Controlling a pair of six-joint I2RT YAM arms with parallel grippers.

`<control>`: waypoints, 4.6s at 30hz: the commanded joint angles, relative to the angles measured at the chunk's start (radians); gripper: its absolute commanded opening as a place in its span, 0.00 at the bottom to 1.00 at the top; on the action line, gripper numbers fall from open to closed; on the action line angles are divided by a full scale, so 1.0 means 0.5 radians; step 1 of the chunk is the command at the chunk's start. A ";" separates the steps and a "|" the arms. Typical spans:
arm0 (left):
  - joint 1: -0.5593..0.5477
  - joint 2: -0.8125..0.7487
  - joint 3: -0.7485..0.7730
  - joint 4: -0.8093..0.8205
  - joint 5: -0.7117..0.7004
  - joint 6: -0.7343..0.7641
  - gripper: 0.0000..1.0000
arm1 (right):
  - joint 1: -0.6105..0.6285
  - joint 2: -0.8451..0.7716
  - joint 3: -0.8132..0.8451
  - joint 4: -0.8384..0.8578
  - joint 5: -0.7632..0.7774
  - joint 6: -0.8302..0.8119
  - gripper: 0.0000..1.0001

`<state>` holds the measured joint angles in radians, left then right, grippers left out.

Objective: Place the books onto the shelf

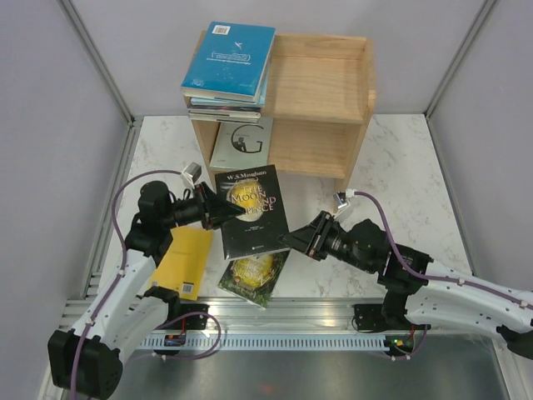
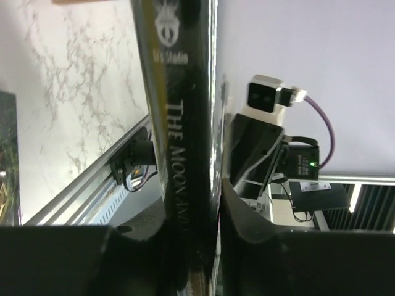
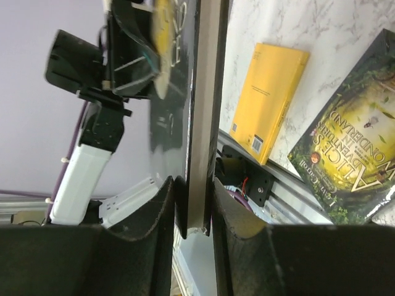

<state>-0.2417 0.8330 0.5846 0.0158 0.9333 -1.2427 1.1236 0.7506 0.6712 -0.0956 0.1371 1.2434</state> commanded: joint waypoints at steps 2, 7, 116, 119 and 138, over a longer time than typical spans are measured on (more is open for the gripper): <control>-0.032 0.009 0.089 0.079 0.088 0.105 0.20 | 0.005 0.076 0.084 0.507 -0.090 0.017 0.00; -0.029 -0.003 0.083 0.201 0.125 0.049 0.02 | 0.002 0.180 0.124 0.544 -0.090 0.007 0.00; 0.017 -0.190 0.917 -1.845 -0.517 1.335 1.00 | -0.907 1.202 0.830 0.427 -0.535 0.044 0.00; 0.017 -0.190 0.917 -1.845 -0.523 1.338 1.00 | -0.840 1.156 0.796 0.421 -0.529 0.038 0.00; 0.017 -0.111 0.935 -1.814 -0.553 1.369 1.00 | -0.655 1.435 0.882 0.409 -0.492 -0.005 0.00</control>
<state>-0.2371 0.7723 1.0401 -0.9241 0.6624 -0.5892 0.7944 1.4544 1.0618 0.0925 -0.1162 1.2594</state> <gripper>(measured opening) 0.995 0.002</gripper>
